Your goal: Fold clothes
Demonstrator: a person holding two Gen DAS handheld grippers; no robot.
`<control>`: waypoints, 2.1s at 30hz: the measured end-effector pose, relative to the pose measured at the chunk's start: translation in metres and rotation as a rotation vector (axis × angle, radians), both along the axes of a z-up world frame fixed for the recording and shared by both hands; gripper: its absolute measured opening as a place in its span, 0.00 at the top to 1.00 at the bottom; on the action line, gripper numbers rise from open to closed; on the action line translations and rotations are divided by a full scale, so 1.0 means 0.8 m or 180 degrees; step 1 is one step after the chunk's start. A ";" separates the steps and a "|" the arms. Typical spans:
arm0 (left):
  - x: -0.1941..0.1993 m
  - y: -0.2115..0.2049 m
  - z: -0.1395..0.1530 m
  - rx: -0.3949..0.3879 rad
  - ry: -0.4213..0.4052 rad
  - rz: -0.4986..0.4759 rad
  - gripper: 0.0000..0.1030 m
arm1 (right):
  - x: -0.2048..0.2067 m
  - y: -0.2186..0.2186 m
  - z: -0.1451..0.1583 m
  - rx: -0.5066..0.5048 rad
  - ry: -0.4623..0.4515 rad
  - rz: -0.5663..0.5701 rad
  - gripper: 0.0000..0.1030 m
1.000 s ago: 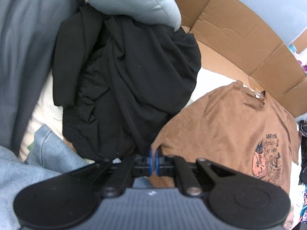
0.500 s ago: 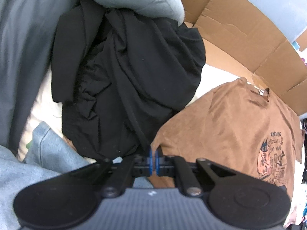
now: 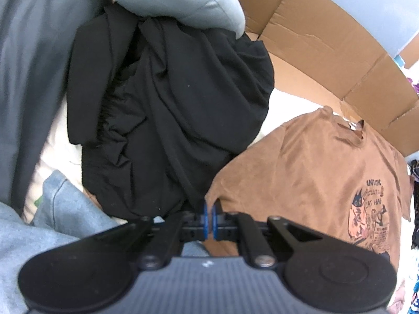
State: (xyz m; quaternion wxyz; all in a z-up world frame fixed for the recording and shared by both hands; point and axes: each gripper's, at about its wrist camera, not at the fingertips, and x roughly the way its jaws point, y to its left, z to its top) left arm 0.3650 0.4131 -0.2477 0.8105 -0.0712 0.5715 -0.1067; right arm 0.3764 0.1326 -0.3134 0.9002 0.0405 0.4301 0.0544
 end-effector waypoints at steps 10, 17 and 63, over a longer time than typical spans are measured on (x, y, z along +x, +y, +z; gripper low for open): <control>0.001 0.003 0.000 0.0014 0.0002 0.0012 0.97 | 0.014 0.002 -0.006 0.0108 0.0048 0.0164 0.96; 0.005 0.008 0.031 0.0002 -0.0161 0.0058 0.97 | 0.011 0.007 0.033 0.0250 -0.0147 0.0272 0.96; -0.129 -0.048 0.025 -0.0154 -0.0324 0.0127 0.89 | -0.049 -0.076 0.049 0.0853 0.0073 -0.0409 0.62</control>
